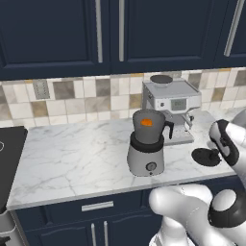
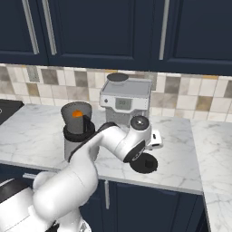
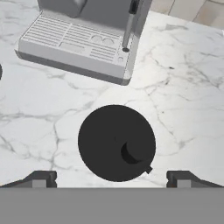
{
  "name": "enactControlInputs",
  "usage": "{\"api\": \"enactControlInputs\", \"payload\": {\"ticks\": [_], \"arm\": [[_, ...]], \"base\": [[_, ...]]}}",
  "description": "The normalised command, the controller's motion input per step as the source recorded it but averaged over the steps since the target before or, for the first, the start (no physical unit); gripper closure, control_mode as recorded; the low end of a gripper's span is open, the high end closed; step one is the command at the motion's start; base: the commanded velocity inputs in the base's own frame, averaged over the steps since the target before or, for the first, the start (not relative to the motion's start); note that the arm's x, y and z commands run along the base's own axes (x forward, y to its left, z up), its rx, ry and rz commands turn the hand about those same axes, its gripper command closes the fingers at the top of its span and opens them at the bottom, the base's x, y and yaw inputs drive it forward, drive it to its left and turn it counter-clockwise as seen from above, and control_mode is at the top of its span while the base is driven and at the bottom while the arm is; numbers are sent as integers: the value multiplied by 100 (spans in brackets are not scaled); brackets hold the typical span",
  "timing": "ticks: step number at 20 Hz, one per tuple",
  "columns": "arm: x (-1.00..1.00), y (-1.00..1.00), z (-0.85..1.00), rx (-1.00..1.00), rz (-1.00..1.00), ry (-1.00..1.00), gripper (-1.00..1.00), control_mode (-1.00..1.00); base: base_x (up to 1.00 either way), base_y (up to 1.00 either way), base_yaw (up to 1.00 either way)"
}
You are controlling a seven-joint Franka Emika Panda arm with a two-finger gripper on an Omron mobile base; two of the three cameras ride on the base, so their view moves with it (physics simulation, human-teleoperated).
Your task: Open the blender lid, put the tangerine in the blender, close the lid, and start the blender.
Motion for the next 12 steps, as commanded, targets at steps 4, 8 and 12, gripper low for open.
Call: {"api": "enactControlInputs", "payload": {"ticks": [4, 8, 12], "arm": [[26, -35, -44, -9, 0, 15, -100, -100], [26, -11, -40, -7, 0, 12, -100, -100], [18, -2, -34, -1, 0, 8, -100, -100]], "base": [[0, 0, 0], [0, 0, 0], [0, 0, 0]]}}
